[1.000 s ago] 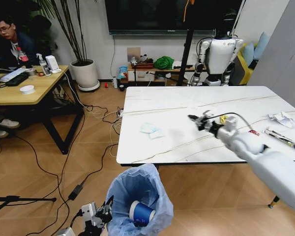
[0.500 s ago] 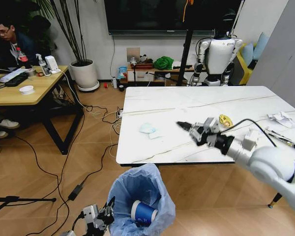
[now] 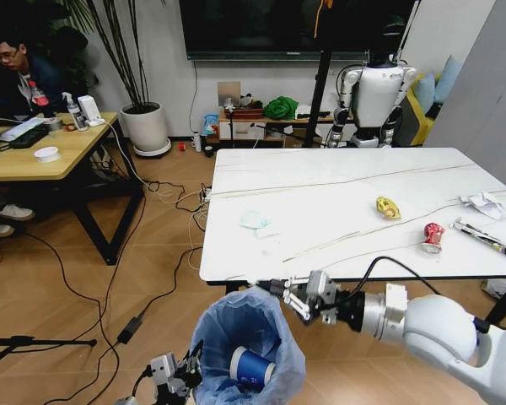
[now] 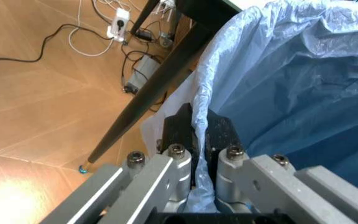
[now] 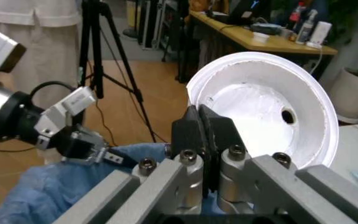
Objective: Pick up the trash bin and place the trash from the table into it.
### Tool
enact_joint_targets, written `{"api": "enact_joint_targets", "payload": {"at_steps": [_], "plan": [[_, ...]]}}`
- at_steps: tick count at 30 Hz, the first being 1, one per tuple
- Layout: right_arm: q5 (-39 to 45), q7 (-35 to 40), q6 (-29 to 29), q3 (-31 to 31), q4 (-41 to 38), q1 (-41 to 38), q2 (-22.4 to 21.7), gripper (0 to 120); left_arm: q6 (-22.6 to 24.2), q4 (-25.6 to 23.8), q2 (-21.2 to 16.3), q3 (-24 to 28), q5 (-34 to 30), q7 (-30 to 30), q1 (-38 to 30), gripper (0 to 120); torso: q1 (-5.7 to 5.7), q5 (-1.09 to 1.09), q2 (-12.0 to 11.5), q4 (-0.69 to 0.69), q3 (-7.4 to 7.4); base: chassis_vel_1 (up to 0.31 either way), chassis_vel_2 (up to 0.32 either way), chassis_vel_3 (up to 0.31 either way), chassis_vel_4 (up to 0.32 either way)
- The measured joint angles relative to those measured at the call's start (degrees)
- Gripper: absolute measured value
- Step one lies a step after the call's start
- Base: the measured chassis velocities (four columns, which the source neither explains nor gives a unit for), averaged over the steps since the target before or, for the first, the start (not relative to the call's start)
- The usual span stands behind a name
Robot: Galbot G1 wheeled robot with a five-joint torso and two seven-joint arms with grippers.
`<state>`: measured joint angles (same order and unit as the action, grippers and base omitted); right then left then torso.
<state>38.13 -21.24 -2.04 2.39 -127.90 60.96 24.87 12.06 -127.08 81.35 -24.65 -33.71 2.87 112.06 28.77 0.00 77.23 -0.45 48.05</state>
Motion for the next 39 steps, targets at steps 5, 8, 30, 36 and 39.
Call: {"api": "enact_joint_targets", "payload": {"at_steps": [5,8,30,36,39], "plan": [[-0.82,-1.46,-1.33,3.24,0.03,-0.46,-0.19,0,0.0,0.37,0.25,-0.01,-0.23,-0.12,-0.44,0,0.0,0.0,0.0,-0.01,0.0,0.0,0.0,0.0,0.0],[-1.61,-2.27,-2.59,4.04,0.0,-0.05,-0.35,0,0.02,0.52,0.42,0.04,-0.32,-0.12,-0.83,0,0.0,0.0,0.0,-0.01,0.0,0.0,0.0,0.0,0.0],[-4.58,-3.85,-5.18,7.11,1.38,0.29,0.4,39,0.48,-0.3,0.85,1.0,-0.53,0.09,-0.7,0,0.0,0.0,-0.01,-0.01,0.0,0.0,0.0,0.0,0.0],[-0.31,-1.71,-4.02,2.82,1.54,0.36,1.24,64,0.45,-0.43,0.83,1.76,0.38,0.4,-0.2,0,0.0,0.0,-0.01,-0.02,0.0,0.0,0.0,0.0,0.0],[3.03,-0.1,-3.22,0.53,2.88,-1.01,2.47,73,0.4,-0.54,0.81,2.17,0.87,0.38,-0.11,0,0.0,0.0,-0.01,0.0,0.0,0.0,0.0,0.0,0.0]]}}
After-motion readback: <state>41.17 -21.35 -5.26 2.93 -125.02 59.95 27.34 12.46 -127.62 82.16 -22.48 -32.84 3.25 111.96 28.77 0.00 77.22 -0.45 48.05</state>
